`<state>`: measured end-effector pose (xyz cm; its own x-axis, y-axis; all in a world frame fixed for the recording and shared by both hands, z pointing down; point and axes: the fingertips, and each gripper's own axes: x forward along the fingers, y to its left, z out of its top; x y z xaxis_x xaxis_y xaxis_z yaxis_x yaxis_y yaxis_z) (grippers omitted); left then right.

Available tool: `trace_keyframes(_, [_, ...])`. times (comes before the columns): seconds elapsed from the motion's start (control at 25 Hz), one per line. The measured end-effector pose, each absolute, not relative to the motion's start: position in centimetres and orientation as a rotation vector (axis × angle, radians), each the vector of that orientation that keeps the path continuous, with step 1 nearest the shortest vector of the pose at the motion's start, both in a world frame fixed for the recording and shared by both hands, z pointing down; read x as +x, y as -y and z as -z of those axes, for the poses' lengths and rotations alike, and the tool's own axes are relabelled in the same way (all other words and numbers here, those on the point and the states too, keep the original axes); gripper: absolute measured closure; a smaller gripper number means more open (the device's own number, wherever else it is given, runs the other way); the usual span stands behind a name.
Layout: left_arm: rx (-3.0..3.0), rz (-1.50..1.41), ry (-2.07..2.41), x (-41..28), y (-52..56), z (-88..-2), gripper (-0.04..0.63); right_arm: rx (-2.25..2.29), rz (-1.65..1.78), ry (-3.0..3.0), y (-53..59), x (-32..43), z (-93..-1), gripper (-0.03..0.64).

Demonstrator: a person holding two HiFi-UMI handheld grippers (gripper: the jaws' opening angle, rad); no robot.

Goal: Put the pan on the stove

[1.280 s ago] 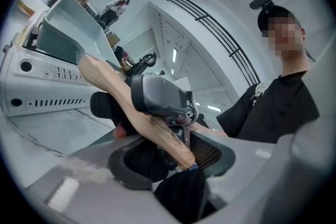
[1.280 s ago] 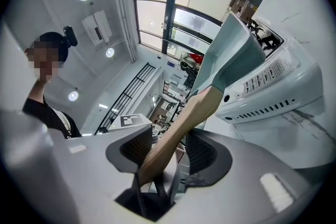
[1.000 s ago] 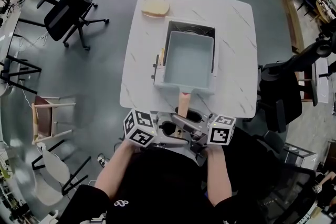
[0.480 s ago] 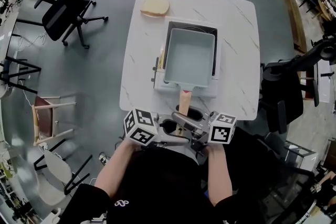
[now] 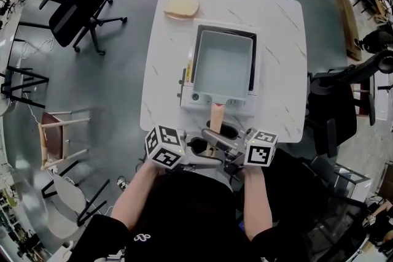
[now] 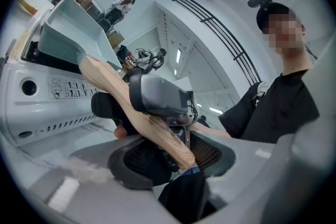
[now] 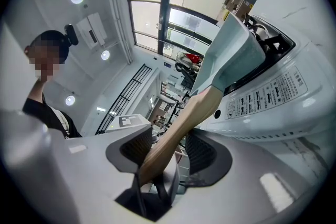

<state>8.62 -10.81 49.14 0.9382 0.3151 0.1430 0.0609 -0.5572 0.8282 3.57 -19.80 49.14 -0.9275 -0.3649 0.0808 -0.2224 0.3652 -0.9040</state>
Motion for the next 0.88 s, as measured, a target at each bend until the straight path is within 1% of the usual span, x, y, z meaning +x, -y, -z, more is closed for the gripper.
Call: trace_keyframes(0.88, [2.127, -0.354, -0.250, 9.0, 13.7, -50.1, 0.376, -0.527, 1.637, -2.465, 22.7, 3.9, -50.1, 0.413])
